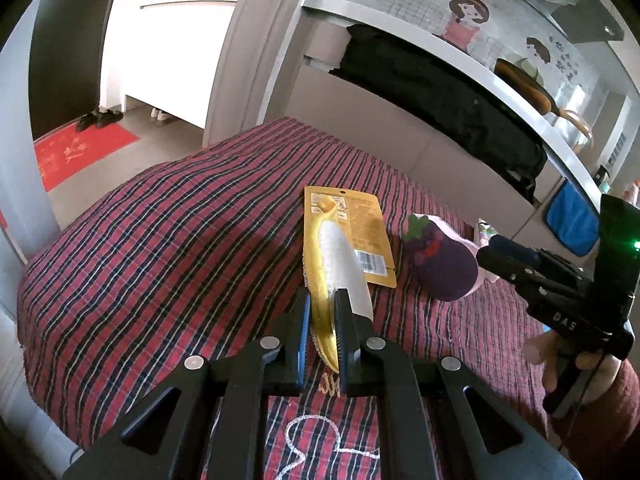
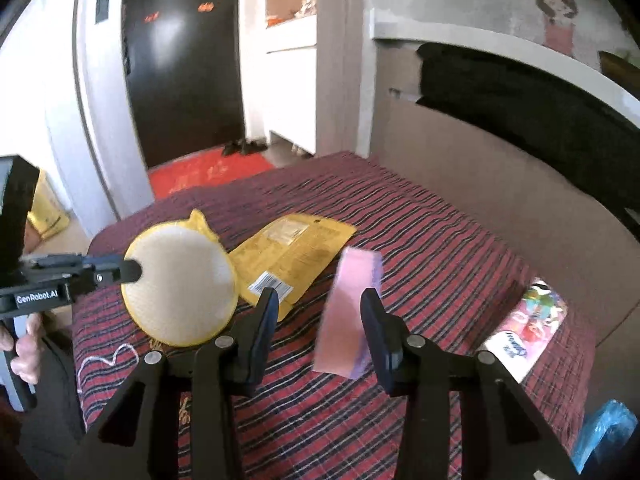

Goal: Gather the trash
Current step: 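Grasp the banana peel with the left gripper while the right gripper grasps the purple eggplant sponge, then carry the banana peel and eggplant sponge over the blue bin and open both grippers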

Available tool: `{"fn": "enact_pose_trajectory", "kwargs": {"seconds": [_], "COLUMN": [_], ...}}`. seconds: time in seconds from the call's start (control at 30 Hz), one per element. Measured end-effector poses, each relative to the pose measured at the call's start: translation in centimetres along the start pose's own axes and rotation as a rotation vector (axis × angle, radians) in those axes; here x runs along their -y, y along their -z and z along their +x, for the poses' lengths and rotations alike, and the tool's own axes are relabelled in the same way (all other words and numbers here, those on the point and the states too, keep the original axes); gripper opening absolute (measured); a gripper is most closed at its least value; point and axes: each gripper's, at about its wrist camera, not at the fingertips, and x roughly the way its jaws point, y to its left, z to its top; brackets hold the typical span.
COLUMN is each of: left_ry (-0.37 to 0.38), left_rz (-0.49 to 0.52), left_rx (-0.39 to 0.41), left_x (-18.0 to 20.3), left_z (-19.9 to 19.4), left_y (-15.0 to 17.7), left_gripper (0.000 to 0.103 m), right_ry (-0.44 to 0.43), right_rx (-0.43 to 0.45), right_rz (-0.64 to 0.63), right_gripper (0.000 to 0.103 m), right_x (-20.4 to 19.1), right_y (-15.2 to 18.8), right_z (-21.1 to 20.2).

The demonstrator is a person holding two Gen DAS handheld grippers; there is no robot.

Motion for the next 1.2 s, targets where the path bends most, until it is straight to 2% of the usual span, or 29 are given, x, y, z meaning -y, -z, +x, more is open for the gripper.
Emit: {"fn": "enact_pose_trajectory", "kwargs": {"seconds": [0.1, 0.13, 0.2, 0.27, 0.33, 0.4, 0.43, 0.5, 0.57, 0.83, 1.03, 1.2], "left_ry": [0.003, 0.002, 0.002, -0.002, -0.004, -0.005, -0.008, -0.005, -0.005, 0.009, 0.045, 0.092], "left_rz": [0.001, 0.000, -0.004, -0.008, -0.006, 0.001, 0.005, 0.009, 0.017, 0.072, 0.135, 0.203], "left_rx": [-0.003, -0.003, -0.005, -0.008, -0.009, -0.010, -0.009, -0.008, -0.005, 0.007, 0.020, 0.041], "left_x": [0.0, 0.0, 0.0, 0.1, 0.1, 0.4, 0.6, 1.0, 1.5, 4.9, 9.3, 14.7], "left_z": [0.2, 0.3, 0.4, 0.5, 0.6, 0.8, 0.8, 0.8, 0.9, 1.2, 0.9, 0.5], "left_y": [-0.1, -0.2, -0.3, -0.4, -0.4, -0.7, -0.7, -0.7, -0.8, -1.6, -2.0, -2.5], "left_gripper": [0.012, 0.012, 0.012, 0.012, 0.012, 0.012, 0.012, 0.012, 0.012, 0.011, 0.011, 0.011], "right_ry": [0.054, 0.046, -0.031, -0.065, -0.029, 0.015, 0.031, 0.041, 0.040, 0.045, 0.076, 0.124], "right_rx": [-0.020, -0.034, -0.046, -0.052, -0.068, -0.095, -0.106, -0.103, -0.086, -0.042, 0.005, 0.056], "right_rz": [0.014, 0.041, 0.107, 0.134, 0.094, 0.031, 0.010, 0.010, 0.033, 0.122, 0.148, 0.175], "right_gripper": [0.041, 0.041, 0.045, 0.045, 0.045, 0.041, 0.033, 0.032, 0.028, 0.028, 0.028, 0.028], "right_x": [1.0, 1.5, 2.2, 2.2, 1.4, 0.4, -0.1, -0.2, 0.1, 2.6, 4.4, 6.5], "right_y": [0.2, 0.4, 0.5, 0.5, 0.4, 0.5, 0.5, 0.6, 0.6, 1.0, 1.9, 3.1], "right_z": [0.6, 1.0, 1.5, 2.1, 2.7, 3.6, 3.9, 3.8, 3.1, -1.8, -6.4, -10.3]}}
